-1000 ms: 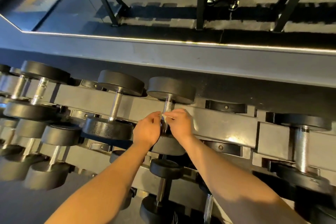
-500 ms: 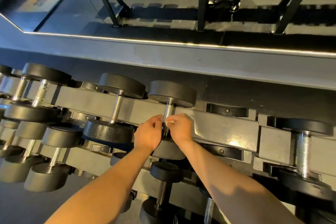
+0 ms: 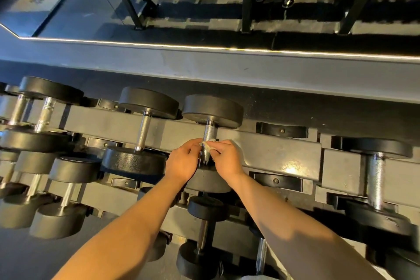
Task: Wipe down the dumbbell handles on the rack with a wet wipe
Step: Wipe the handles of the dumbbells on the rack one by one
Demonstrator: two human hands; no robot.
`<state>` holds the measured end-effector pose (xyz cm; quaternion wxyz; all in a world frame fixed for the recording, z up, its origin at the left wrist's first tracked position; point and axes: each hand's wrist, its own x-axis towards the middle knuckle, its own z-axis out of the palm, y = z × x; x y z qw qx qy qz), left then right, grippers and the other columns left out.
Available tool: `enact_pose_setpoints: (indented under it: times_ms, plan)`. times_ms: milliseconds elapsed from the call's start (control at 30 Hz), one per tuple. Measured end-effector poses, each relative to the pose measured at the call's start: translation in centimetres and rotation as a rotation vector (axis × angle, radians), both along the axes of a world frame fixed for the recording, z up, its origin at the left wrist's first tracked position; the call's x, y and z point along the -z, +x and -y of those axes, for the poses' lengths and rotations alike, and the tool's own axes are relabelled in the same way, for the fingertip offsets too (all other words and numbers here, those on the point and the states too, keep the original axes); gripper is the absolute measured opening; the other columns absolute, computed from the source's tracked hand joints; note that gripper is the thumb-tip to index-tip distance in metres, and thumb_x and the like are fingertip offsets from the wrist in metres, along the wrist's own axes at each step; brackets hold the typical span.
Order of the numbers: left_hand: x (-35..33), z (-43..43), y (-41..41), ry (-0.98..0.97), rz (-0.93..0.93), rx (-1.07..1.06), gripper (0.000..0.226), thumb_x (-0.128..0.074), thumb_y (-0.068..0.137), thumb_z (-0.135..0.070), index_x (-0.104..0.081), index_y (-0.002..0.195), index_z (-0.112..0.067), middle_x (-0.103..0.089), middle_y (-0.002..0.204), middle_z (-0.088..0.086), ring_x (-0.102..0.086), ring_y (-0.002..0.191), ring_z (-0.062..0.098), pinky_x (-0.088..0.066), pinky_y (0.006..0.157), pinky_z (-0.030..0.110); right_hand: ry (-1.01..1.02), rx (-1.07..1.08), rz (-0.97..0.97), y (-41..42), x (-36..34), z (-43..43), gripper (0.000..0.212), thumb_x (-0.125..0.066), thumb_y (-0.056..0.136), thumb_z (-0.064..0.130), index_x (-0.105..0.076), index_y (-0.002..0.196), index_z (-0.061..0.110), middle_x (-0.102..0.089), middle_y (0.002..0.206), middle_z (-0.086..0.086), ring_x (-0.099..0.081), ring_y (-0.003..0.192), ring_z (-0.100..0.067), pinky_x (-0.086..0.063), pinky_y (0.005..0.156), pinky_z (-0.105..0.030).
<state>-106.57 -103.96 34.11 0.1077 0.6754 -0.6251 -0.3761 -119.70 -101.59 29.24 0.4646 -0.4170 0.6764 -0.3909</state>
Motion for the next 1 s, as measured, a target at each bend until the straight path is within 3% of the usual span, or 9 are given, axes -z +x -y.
enact_pose_setpoints:
  times_ms: [167,233,300,400,500,633,833,933,1000]
  plan:
    - [0.3,-1.4,1.5,-0.09,0.096,0.135,0.037,-0.036,0.108,-0.024,-0.064,0.131,-0.024,-0.071,0.119,-0.002,-0.061,0.115,0.016,-0.026,0.119,0.041,0.153,-0.152,0.101,-0.6,-0.6,-1.6,0.021,-0.064,0.097,0.012,-0.074,0.115,0.008,-0.072,0.115,-0.005,-0.065,0.107,-0.017,-0.05,0.1,-0.028]
    - [-0.1,-2.4,1.1,-0.171,0.061,0.03,0.035,-0.037,0.108,-0.018,-0.066,0.127,-0.016,-0.069,0.107,-0.002,-0.06,0.099,0.004,-0.032,0.113,0.03,0.138,-0.193,0.002,-0.8,-0.8,-1.3,0.022,-0.062,0.098,0.014,-0.074,0.116,0.009,-0.072,0.119,-0.006,-0.066,0.11,-0.018,-0.049,0.098,-0.027]
    - [-0.5,-2.6,1.0,-0.16,-0.01,0.006,0.033,-0.039,0.108,-0.017,-0.067,0.125,-0.014,-0.065,0.105,-0.005,-0.054,0.086,-0.007,-0.037,0.091,0.012,0.061,-0.13,-0.086,-1.1,-1.1,-0.4,0.029,-0.054,0.101,0.012,-0.07,0.124,0.011,-0.068,0.127,-0.005,-0.062,0.118,-0.019,-0.043,0.096,-0.019]
    - [-0.6,-2.1,1.5,-0.084,-0.081,0.02,0.033,-0.039,0.109,-0.02,-0.066,0.128,-0.018,-0.062,0.112,-0.01,-0.054,0.102,0.002,-0.034,0.088,0.016,0.091,-0.039,-0.058,-1.3,-1.8,0.9,0.037,-0.047,0.102,0.01,-0.064,0.134,0.014,-0.061,0.137,-0.003,-0.054,0.127,-0.018,-0.037,0.099,-0.017]
    - [0.1,-1.7,1.9,-0.044,-0.12,0.022,0.033,-0.039,0.108,-0.023,-0.066,0.126,-0.025,-0.065,0.117,-0.011,-0.056,0.108,0.006,-0.038,0.089,0.019,0.199,-0.082,0.0,-0.8,-1.8,0.1,0.042,-0.045,0.095,-0.002,-0.071,0.124,0.015,-0.064,0.133,-0.006,-0.056,0.125,-0.021,-0.04,0.101,-0.021]
    - [0.8,-1.1,2.2,0.005,-0.153,0.035,0.031,-0.039,0.108,-0.027,-0.065,0.123,-0.033,-0.067,0.122,-0.007,-0.058,0.115,0.01,-0.042,0.102,0.03,0.217,-0.171,-0.07,-0.1,-1.7,-2.0,0.042,-0.046,0.093,-0.002,-0.074,0.118,0.016,-0.068,0.128,-0.004,-0.059,0.121,-0.019,-0.042,0.104,-0.023]
    - [0.1,-0.7,2.8,0.076,-0.211,0.119,0.029,-0.043,0.108,-0.032,-0.066,0.124,-0.031,-0.067,0.118,-0.012,-0.059,0.11,0.005,-0.041,0.09,0.019,0.125,-0.084,0.068,0.7,-3.2,-1.3,0.034,-0.053,0.092,0.004,-0.077,0.111,0.02,-0.073,0.114,0.003,-0.064,0.099,-0.007,-0.049,0.093,-0.02]
    - [-0.6,0.2,2.8,0.035,-0.242,0.15,0.023,-0.053,0.104,-0.024,-0.066,0.123,-0.028,-0.068,0.107,-0.014,-0.061,0.094,-0.007,-0.041,0.075,0.005,0.038,0.003,0.135,1.3,-3.4,-0.6,0.025,-0.054,0.094,0.007,-0.074,0.104,0.019,-0.071,0.104,0.003,-0.065,0.093,-0.008,-0.052,0.082,-0.021]
    - [-0.8,1.2,2.7,0.028,-0.269,0.135,0.019,-0.058,0.101,-0.018,-0.071,0.114,-0.025,-0.071,0.097,-0.011,-0.063,0.082,-0.007,-0.044,0.072,0.01,0.001,0.024,0.08,1.5,-2.9,-0.4,0.02,-0.052,0.095,0.009,-0.069,0.1,0.019,-0.067,0.099,0.001,-0.062,0.089,-0.009,-0.048,0.073,-0.018]
